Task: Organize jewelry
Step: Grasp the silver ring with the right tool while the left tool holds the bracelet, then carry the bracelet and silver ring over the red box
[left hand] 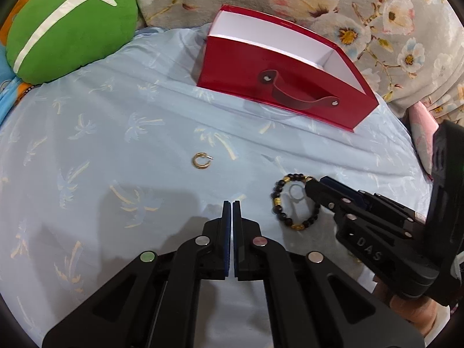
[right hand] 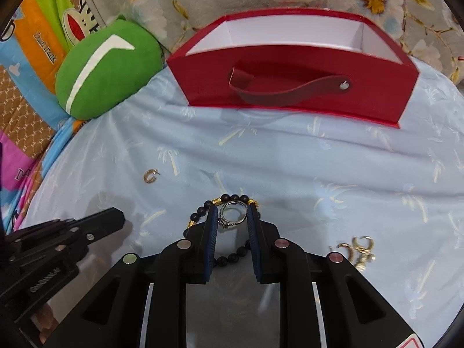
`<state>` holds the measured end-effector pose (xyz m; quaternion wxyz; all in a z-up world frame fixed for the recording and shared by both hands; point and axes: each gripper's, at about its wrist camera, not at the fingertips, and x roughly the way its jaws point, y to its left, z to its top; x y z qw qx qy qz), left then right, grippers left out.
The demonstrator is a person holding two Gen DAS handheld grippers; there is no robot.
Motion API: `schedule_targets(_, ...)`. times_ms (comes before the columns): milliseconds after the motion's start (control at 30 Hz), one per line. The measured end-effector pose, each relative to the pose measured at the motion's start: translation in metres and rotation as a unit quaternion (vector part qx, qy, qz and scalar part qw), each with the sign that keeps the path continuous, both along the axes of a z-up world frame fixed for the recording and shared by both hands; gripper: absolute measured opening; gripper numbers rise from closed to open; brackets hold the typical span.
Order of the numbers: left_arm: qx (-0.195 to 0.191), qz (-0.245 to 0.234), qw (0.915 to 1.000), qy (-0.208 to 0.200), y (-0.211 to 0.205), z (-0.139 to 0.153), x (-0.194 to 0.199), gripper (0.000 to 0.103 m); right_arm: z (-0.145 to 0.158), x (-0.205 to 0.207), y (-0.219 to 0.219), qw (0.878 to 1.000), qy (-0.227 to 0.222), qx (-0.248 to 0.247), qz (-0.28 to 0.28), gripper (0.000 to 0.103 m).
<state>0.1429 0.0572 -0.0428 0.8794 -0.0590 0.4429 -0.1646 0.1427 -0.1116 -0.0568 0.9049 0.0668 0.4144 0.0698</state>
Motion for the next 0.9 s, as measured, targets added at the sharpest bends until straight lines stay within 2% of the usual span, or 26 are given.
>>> schedule_targets(33, -0.003, -0.004, 1.0000, 0.001, -0.003, 0.001, 0.000, 0.001, 0.005, -0.005, -0.005, 1.000, -0.005, -0.002, -0.004, 0.019)
schedule_targets(67, -0.007, -0.010, 0.9999, 0.001, -0.007, 0.002, 0.000, 0.006, 0.009, -0.009, -0.010, 1.000, -0.008, -0.005, -0.010, 0.019)
schedule_targets(167, -0.017, -0.028, 0.9995, -0.002, -0.026, 0.006, -0.003, 0.046, 0.016, -0.023, -0.030, 0.999, -0.012, -0.015, -0.033, 0.019)
schedule_targets(200, -0.014, -0.034, 0.9993, -0.006, -0.034, 0.006, -0.004, 0.053, 0.017, -0.027, -0.037, 0.999, -0.011, -0.016, -0.040, 0.019)
schedule_targets(367, 0.008, -0.070, 0.9975, 0.000, -0.076, -0.006, -0.001, 0.053, 0.016, -0.048, -0.070, 0.997, -0.007, -0.011, -0.075, 0.019)
schedule_targets(533, 0.038, -0.071, 0.9967, 0.005, -0.100, -0.022, 0.005, 0.052, 0.015, -0.056, -0.085, 0.996, -0.006, -0.007, -0.086, 0.019)
schedule_targets(567, 0.044, -0.069, 0.9966, -0.001, -0.101, -0.022, 0.004, 0.047, 0.014, -0.057, -0.086, 0.996, -0.006, -0.005, -0.087, 0.019)
schedule_targets(633, 0.052, -0.073, 0.9960, -0.003, -0.104, -0.022, 0.003, 0.031, 0.014, -0.057, -0.088, 0.996, -0.007, -0.002, -0.088, 0.019)
schedule_targets(667, 0.050, -0.074, 0.9960, -0.001, -0.105, -0.022, 0.003, 0.019, 0.013, -0.058, -0.089, 0.996, -0.007, 0.001, -0.088, 0.019)
schedule_targets(700, 0.048, -0.073, 0.9962, 0.001, -0.104, -0.023, 0.004, 0.013, 0.013, -0.058, -0.089, 0.996, -0.008, 0.004, -0.088, 0.019)
schedule_targets(767, 0.042, -0.073, 0.9964, 0.005, -0.101, -0.023, 0.004, 0.007, 0.013, -0.059, -0.089, 0.996, -0.010, 0.007, -0.087, 0.019)
schedule_targets(900, 0.039, -0.079, 0.9962, 0.002, -0.099, -0.021, -0.002, 0.007, 0.013, -0.061, -0.090, 0.996, -0.012, 0.012, -0.087, 0.019)
